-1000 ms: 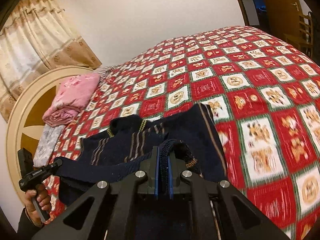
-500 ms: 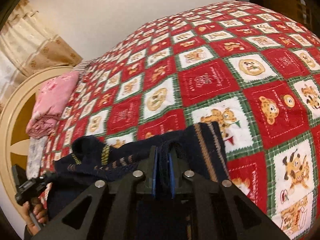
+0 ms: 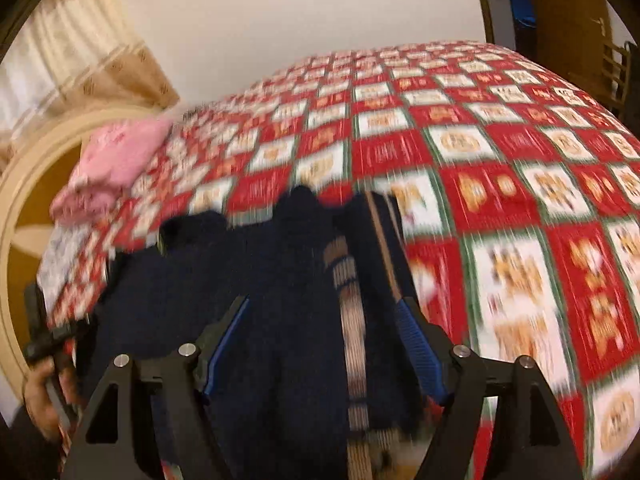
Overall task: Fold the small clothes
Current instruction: 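Lay the hem over the collar and open both tools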
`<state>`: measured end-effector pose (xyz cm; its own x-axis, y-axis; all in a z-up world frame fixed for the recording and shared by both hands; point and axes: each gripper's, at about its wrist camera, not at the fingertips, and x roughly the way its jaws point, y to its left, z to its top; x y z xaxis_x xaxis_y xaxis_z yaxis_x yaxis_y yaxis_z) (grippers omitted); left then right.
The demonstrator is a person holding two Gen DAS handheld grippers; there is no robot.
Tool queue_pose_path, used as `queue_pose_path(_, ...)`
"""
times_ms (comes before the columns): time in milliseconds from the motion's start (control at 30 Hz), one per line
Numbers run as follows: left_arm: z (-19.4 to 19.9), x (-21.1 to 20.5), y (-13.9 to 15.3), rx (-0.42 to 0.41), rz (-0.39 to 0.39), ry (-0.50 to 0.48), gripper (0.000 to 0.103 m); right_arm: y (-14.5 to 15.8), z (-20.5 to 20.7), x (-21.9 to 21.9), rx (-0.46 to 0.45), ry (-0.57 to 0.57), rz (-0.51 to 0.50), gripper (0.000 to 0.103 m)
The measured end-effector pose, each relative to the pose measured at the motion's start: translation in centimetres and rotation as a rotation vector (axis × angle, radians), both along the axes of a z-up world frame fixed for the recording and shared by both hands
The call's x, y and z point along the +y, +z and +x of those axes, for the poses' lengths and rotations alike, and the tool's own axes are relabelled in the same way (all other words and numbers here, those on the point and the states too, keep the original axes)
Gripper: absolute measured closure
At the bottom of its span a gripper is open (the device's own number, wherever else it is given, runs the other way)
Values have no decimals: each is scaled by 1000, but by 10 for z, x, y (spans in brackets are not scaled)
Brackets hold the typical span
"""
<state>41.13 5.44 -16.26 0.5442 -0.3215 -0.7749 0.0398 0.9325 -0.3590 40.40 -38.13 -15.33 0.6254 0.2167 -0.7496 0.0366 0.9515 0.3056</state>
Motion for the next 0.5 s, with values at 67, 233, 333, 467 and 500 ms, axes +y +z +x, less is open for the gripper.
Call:
queue_pose_path(67, -5, 3, 1, -15, 7, 7, 60, -10, -20, 4, 50, 19, -14, 49)
queue_pose_path(233, -15, 5, 1, -38, 52, 9, 60, -34, -54, 17, 151, 63, -158, 60)
queue_pose_path(333, -28, 1, 6, -58, 114, 4, 60, -25, -69, 23, 110, 51, -228, 60)
queue_pose_path(467, -46, -2, 12, -104, 203, -3, 55, -22, -80, 40, 97, 90, -267, 63)
queue_pose_path(500, -49, -2, 11, -111, 223, 0, 53, -28, -81, 43, 118, 90, -279, 73)
